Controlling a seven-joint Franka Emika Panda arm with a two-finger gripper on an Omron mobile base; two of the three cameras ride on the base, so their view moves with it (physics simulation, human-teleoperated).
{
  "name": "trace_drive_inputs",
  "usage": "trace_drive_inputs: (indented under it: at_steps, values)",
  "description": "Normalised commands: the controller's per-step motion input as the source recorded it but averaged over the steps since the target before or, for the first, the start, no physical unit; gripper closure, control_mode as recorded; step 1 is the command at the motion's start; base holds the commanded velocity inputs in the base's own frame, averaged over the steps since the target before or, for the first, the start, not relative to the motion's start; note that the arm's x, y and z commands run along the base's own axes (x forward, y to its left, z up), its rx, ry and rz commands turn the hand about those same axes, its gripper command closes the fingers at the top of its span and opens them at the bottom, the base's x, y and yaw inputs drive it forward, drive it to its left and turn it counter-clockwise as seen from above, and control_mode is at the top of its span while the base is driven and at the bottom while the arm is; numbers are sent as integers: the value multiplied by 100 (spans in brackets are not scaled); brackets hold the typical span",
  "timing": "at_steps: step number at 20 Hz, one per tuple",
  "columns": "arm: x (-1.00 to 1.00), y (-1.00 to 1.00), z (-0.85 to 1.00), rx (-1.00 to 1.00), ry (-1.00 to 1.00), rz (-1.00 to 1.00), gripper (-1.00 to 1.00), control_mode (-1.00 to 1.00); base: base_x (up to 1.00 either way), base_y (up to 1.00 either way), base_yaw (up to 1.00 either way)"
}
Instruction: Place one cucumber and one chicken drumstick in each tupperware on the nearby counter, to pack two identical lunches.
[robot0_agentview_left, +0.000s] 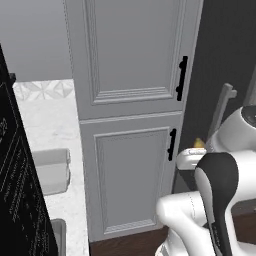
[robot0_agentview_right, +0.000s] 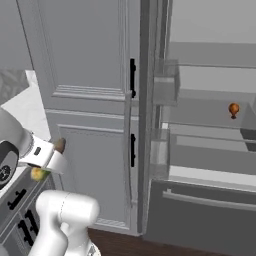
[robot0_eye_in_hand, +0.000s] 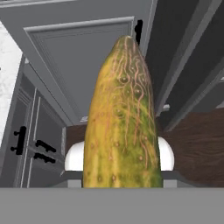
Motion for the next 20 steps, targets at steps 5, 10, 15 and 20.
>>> trace_drive_inputs:
  at_steps: [5,10,15,20]
  values:
    - [0,0,0,0,0,0,100,100,38,45,0]
    - [0,0,0,0,0,0,100,100,48,37,5]
    - [0,0,0,0,0,0,100,100,42,11,26]
    - [0,0,0,0,0,0,100,100,31,17,35]
